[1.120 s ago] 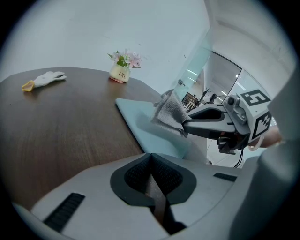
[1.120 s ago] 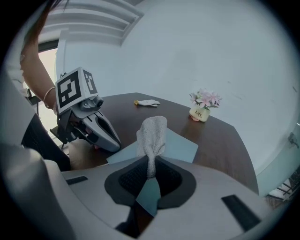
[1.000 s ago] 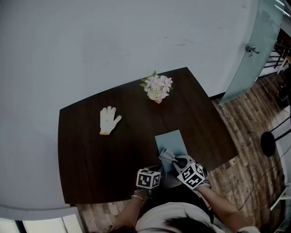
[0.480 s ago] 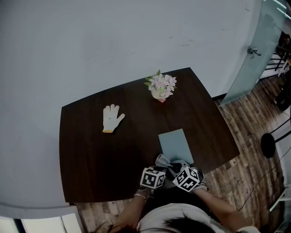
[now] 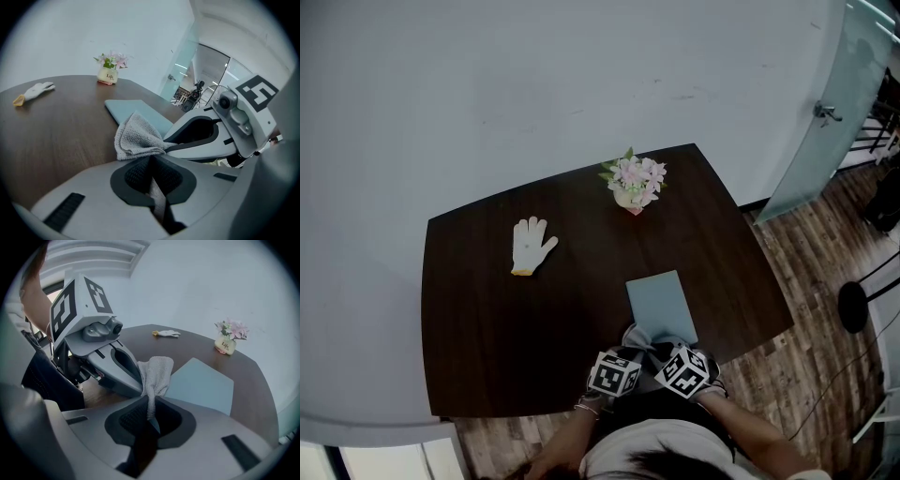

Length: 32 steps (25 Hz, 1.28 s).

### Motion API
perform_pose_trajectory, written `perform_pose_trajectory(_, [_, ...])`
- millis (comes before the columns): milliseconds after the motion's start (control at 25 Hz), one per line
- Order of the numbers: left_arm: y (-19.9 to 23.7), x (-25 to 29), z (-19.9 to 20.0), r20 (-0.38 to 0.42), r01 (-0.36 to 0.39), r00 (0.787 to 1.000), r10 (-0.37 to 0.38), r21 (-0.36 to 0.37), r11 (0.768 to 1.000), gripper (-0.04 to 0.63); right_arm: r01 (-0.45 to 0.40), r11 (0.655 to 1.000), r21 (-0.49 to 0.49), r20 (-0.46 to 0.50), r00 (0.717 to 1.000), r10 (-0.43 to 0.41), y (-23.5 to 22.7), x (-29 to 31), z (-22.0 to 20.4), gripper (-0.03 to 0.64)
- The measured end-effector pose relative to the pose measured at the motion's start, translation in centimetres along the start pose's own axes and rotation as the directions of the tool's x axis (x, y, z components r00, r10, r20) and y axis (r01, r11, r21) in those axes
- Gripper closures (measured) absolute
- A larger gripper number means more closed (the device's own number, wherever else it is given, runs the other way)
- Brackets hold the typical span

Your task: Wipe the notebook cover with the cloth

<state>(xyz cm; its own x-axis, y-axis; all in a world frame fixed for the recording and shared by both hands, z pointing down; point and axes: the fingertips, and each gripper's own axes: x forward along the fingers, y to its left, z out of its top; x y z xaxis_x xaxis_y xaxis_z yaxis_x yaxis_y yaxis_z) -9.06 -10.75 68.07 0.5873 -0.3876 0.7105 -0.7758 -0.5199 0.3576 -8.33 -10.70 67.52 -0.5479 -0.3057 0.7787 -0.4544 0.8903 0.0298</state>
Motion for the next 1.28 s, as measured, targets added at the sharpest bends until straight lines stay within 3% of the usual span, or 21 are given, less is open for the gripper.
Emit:
perform_pose_trajectory(440, [0.3, 0.0, 0.6, 0.022, -0.021, 1.000, 0.023, -0.062, 0.998, 0.577, -0.020, 0.998, -0.054, -0.022, 1.000, 0.019, -1.1, -0.7, -1.0, 0.569])
perform_pose_trajectory(1280, [0.1, 0.7, 0.6, 0.014, -0.099, 0.995, 0.100, -0.062, 0.993, 0.577, -0.002, 0.999, -0.042, -0.015, 1.000, 0.001, -4.6, -3.6, -5.0, 0.569])
